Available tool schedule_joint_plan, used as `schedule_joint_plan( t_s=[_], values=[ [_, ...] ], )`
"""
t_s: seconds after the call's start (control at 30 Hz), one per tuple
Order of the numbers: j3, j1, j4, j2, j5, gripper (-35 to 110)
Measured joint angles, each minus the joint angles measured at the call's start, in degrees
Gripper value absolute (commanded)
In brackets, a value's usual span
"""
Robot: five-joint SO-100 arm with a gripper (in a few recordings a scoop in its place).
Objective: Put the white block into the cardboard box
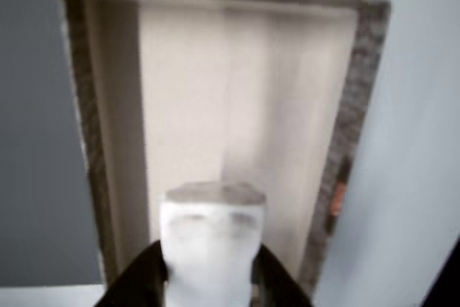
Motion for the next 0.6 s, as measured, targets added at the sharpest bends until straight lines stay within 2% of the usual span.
schedule_joint_plan(
  t_s=[0.27, 0.6],
  values=[
    [-2.6, 1.0, 0.0, -2.6, 6.1, -2],
    [-7.6, 0.6, -0.7, -9.3, 6.6, -2]
  ],
)
